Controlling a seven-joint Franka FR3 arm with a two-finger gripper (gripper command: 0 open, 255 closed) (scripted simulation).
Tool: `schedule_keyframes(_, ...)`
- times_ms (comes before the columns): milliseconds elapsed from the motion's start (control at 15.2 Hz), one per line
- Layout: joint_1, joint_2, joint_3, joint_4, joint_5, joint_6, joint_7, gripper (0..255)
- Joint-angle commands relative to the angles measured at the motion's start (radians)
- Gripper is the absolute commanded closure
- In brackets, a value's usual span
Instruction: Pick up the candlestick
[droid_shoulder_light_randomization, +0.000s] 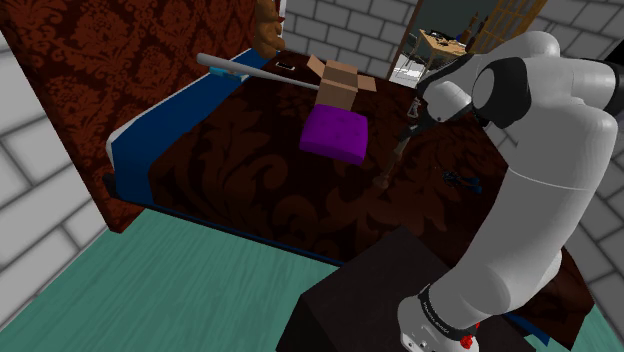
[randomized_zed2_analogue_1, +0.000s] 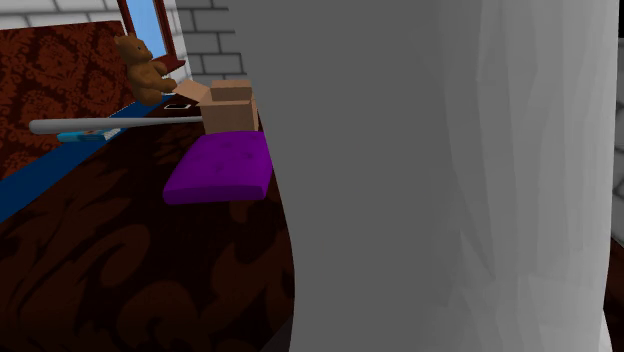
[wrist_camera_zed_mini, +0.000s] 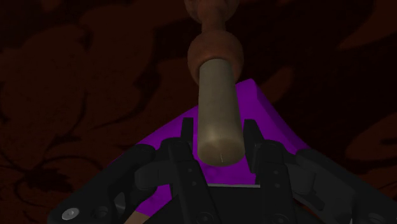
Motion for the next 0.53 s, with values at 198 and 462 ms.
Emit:
schedule_keyframes(198, 0.000, 0.000, 0.000, 0.000, 0.000, 0.000, 0.000, 255)
schedule_keyframes(462, 0.004, -0.010, -0.006, -0.001, -0.011, -0.006, 0.007, 255)
